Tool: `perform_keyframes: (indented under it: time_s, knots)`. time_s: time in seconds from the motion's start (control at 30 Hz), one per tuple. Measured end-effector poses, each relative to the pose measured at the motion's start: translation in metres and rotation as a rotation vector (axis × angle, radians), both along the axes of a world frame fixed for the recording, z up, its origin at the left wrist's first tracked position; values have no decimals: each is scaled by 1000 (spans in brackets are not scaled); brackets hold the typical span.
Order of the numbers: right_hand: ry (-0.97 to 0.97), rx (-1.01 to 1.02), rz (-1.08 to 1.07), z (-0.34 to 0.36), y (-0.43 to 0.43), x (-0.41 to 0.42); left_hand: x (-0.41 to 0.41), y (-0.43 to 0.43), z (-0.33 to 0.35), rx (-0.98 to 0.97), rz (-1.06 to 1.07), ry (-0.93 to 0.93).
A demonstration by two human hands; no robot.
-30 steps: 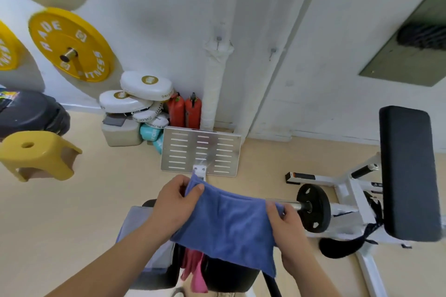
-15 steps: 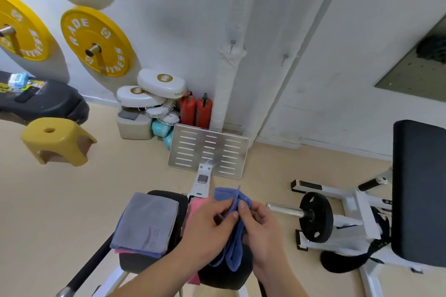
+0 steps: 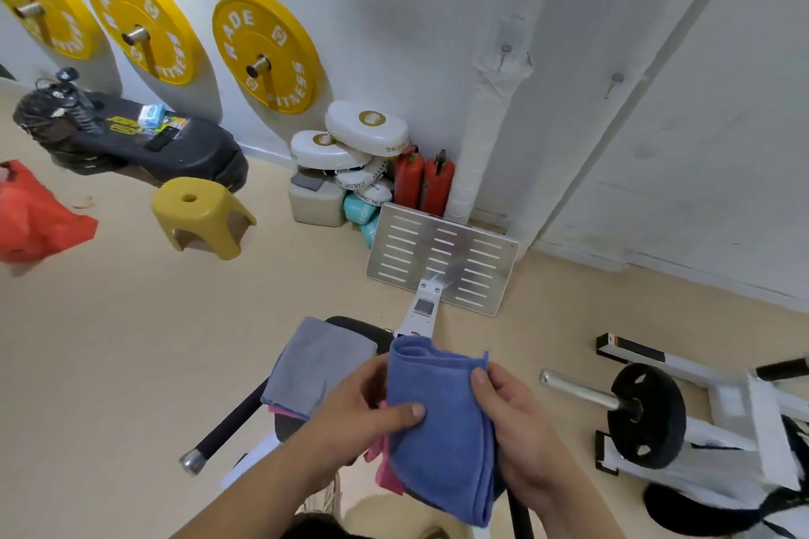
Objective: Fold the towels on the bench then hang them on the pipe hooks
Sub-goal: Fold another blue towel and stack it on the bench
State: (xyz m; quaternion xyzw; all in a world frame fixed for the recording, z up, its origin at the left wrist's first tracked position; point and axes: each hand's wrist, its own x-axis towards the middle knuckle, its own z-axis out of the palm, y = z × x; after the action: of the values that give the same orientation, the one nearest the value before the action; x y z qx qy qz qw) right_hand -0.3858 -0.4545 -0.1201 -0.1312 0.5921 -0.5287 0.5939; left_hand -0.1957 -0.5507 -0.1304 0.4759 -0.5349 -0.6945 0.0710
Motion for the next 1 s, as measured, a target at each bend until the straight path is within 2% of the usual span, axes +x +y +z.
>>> perform_keyframes:
  time_s: [0.07,0.1,0.2,0.27,0.37,0.47,0.6,0.73,1.0]
  knots:
    - [-62,24,13,-8,-12,9,15,-10,-2,173,-54,32]
    - [-49,65,1,-17,-21,15,21,-16,-5,186,-45,22]
    - [62,244,10,-45,-50,44,42,-34,-24,111,100,-113]
    - [11,274,65,-60,-66,67,57,-52,-35,86,157,-212]
    - [-95,226,98,-71,-96,87,78,-90,-44,83,198,-242]
    - [47,220,140,-75,-127,98,91,-133,-49,121,194,-215]
    - [264,225,166,-93,-151,109,98,-168,-66,27,122,-193]
    - [503,318,237,-114,-149,131,112,-170,-97,-92,-38,-307]
    - [606,329,216,-128,-144,140,112,-170,-109,-253,-128,-414]
